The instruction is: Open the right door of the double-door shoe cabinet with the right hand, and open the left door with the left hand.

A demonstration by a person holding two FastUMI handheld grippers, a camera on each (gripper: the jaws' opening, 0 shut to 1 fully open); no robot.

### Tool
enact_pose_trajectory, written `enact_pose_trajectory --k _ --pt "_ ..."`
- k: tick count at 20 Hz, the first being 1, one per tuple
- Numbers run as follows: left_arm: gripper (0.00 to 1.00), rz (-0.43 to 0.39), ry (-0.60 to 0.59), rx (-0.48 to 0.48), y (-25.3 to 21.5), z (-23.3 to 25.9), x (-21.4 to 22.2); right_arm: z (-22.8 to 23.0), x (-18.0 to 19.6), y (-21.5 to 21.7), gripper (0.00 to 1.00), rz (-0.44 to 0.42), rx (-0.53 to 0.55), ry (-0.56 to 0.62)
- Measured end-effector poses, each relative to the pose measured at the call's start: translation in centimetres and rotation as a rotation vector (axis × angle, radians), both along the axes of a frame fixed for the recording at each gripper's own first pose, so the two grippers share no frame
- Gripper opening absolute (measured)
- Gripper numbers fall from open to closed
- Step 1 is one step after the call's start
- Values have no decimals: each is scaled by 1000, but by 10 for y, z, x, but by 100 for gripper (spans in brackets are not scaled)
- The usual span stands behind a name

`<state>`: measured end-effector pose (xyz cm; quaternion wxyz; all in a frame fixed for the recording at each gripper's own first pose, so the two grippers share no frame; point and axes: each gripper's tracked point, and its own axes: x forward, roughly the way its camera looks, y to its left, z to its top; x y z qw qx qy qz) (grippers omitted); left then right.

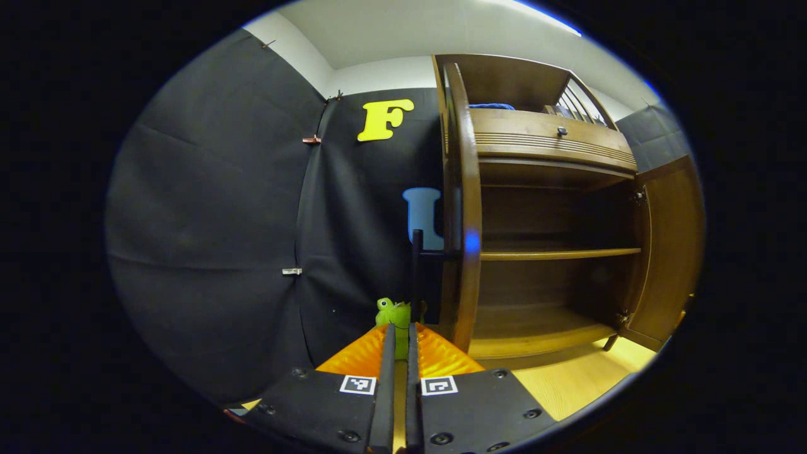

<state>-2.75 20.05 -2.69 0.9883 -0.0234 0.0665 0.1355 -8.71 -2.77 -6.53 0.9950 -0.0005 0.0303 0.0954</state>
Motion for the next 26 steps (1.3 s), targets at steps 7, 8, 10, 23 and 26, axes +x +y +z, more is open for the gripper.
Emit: enact_pose_trajectory --k 7,8,10,23,26 --pt "6 -48 -2 47 -29 7 -13 4 -2 0 98 -8 -3 -8" --pt "8 -45 -7 58 -32 12 -21 4 -2 -1 98 -10 -3 -8" --pt "12 -66 -23 64 -43 16 -23 7 -2 -2 99 -14 -3 -10" --pt "96 -298 -62 134 -177 -9 -43 25 10 10 98 -9 3 -56" --pt "100 -305 -67 46 -193 -24 -47 28 10 13 99 -2 -2 -70"
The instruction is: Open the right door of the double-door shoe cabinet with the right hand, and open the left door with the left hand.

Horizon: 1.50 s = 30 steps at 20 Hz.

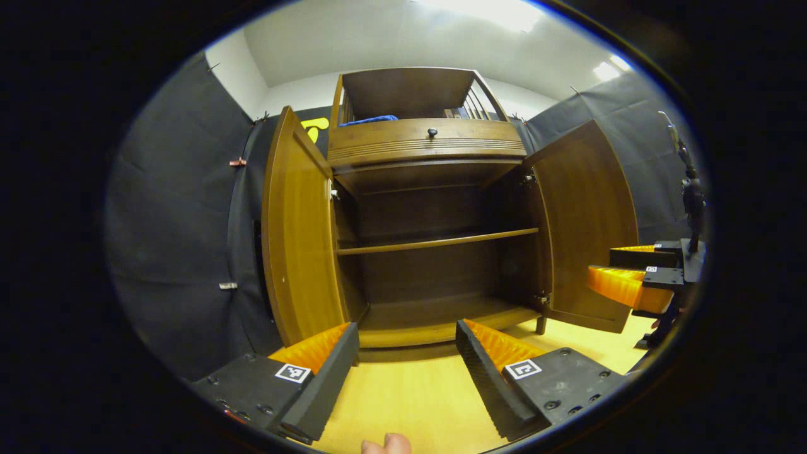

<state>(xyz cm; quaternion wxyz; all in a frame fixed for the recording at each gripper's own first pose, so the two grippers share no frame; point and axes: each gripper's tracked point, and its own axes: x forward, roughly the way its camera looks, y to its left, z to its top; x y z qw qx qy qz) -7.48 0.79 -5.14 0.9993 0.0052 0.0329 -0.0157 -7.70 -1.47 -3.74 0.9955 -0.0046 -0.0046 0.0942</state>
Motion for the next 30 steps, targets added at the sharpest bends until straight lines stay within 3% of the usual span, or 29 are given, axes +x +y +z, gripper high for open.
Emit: enact_pose_trajectory --k 6,14,15,19,20,30 --pt "97 -22 -20 -48 -18 9 5 -2 -3 -11 98 -24 9 5" --pt "100 12 -63 -34 -16 12 13 -6 -4 -42 98 -78 42 13" --pt "96 14 -64 -33 -15 11 12 -6 -4 -42 98 -77 46 9" --pt "100 26 -69 -29 -9 11 11 -12 0 -32 98 -66 25 4" --pt "96 22 -70 -28 -9 12 10 -15 -1 -28 98 -60 24 11" --pt "96 14 -58 -56 -3 7 11 -30 -1 -5 98 -27 8 39"
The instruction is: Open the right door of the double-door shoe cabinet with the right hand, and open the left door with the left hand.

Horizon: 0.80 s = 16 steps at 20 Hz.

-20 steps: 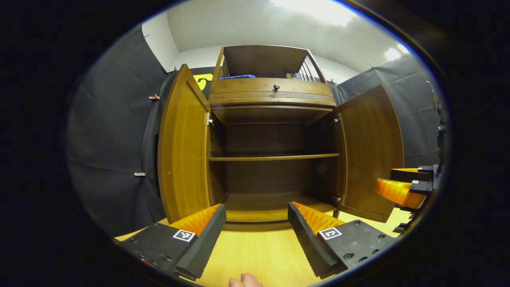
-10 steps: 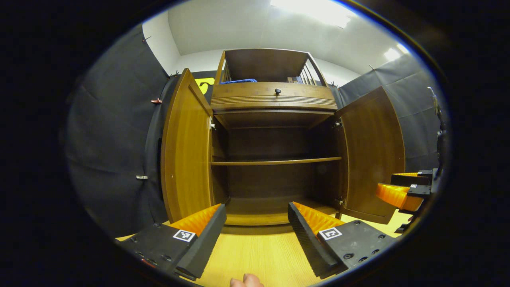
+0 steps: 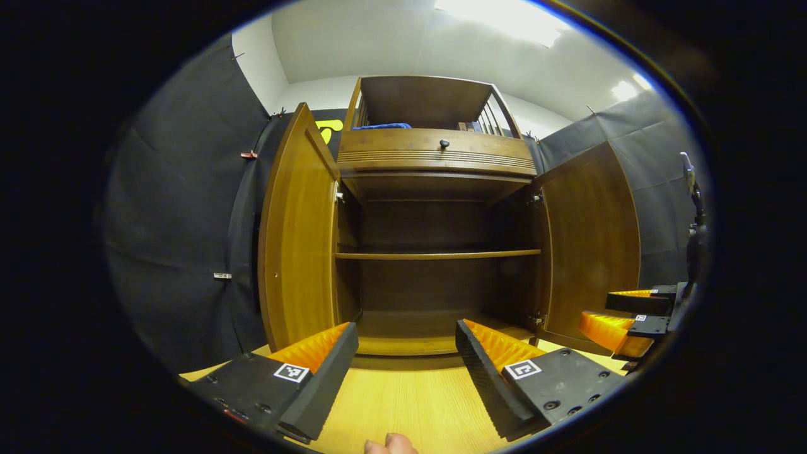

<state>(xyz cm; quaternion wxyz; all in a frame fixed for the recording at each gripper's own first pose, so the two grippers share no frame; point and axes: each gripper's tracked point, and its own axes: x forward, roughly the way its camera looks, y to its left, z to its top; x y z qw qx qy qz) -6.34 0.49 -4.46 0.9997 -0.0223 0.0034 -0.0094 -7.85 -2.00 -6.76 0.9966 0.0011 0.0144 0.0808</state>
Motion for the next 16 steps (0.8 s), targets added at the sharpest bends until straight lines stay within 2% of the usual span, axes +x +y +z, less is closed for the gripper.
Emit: enact_pose_trajectory --k 1,2,5,6,15,16 --pt "100 -2 2 1 -1 -1 0 1 0 0 99 1 3 -2" --pt "97 -2 2 5 -1 -2 1 1 -1 0 98 3 5 -3" --pt "100 -2 -3 16 -3 -3 1 3 -2 -1 99 0 -1 -7" --pt "96 -4 -1 14 -3 -3 2 3 -3 -2 98 -1 -2 -8" --pt "96 -36 -11 8 -19 -4 0 17 -9 -5 99 -4 -21 -47" --pt "96 -36 -14 11 -20 -3 0 18 -9 -7 97 -8 -17 -48"
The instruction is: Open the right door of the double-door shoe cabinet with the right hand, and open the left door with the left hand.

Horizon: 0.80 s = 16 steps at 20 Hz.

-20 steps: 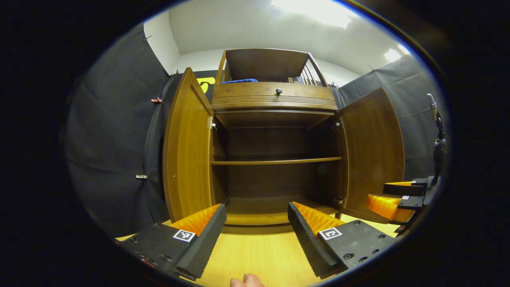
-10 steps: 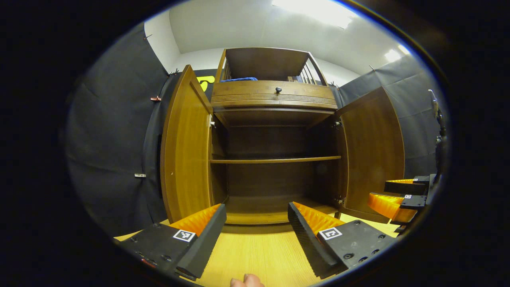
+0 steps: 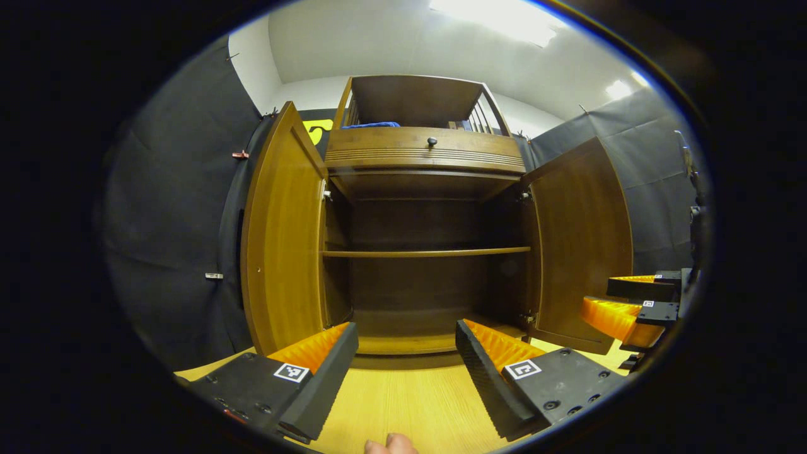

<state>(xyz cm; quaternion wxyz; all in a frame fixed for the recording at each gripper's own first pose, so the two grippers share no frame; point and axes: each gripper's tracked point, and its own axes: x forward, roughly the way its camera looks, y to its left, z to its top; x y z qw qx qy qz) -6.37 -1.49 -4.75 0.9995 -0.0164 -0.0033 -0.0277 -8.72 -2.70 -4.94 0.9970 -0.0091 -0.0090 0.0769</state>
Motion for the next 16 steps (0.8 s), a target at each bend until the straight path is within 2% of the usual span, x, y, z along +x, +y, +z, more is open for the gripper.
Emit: enact_pose_trajectory --k 6,7,8,16 --pt "96 10 -8 23 -3 -1 0 -1 2 -6 99 -5 7 9" --pt "100 9 -7 25 -5 -2 0 -1 2 -7 98 -5 9 10" --pt "97 6 -6 24 -6 -2 0 -1 2 -7 98 -5 11 10" --pt "96 4 -8 24 -7 -2 -1 -3 3 -8 98 -11 0 12"
